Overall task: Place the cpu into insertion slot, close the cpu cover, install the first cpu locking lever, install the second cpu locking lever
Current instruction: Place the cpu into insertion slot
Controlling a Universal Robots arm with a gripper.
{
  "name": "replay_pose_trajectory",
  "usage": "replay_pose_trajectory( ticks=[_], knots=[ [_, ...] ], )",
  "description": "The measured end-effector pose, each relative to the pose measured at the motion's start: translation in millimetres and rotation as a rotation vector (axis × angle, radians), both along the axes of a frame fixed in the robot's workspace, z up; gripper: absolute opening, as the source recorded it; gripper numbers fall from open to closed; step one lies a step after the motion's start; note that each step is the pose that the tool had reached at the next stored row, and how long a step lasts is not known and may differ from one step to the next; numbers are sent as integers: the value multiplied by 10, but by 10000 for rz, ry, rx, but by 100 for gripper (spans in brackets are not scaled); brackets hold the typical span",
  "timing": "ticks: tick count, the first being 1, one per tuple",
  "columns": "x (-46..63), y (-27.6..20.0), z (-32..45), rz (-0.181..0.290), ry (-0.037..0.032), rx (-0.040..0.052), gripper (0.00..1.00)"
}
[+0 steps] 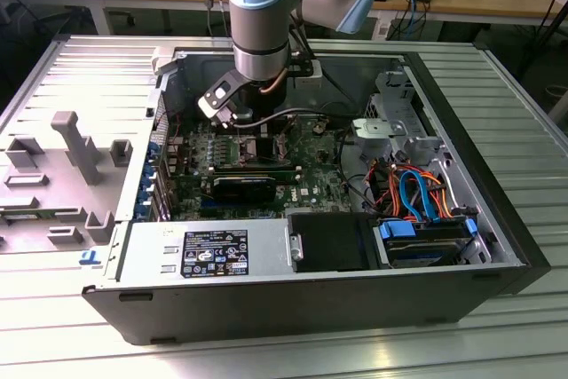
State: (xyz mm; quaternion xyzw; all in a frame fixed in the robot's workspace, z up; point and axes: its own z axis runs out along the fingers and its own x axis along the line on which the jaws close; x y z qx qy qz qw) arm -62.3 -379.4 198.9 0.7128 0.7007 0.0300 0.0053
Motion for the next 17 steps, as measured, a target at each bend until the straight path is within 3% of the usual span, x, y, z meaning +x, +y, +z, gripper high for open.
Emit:
replay_pose_trajectory(
  ticks=[2, 3, 9, 10, 11, 13, 14, 17],
  knots=[
    [1, 0, -1, 1, 0, 2, 62],
    [1, 0, -1, 1, -1, 2, 69],
    [1, 1, 31, 0, 1, -27, 69],
    [0, 5, 34, -3, 2, -276, 69],
    [2, 11, 33, -1, 4, -361, 69],
    [3, 13, 27, -2, 7, -362, 69],
    [3, 13, 27, -3, 7, -360, 60],
    [4, 13, 26, -2, 7, -369, 60]
  ],
)
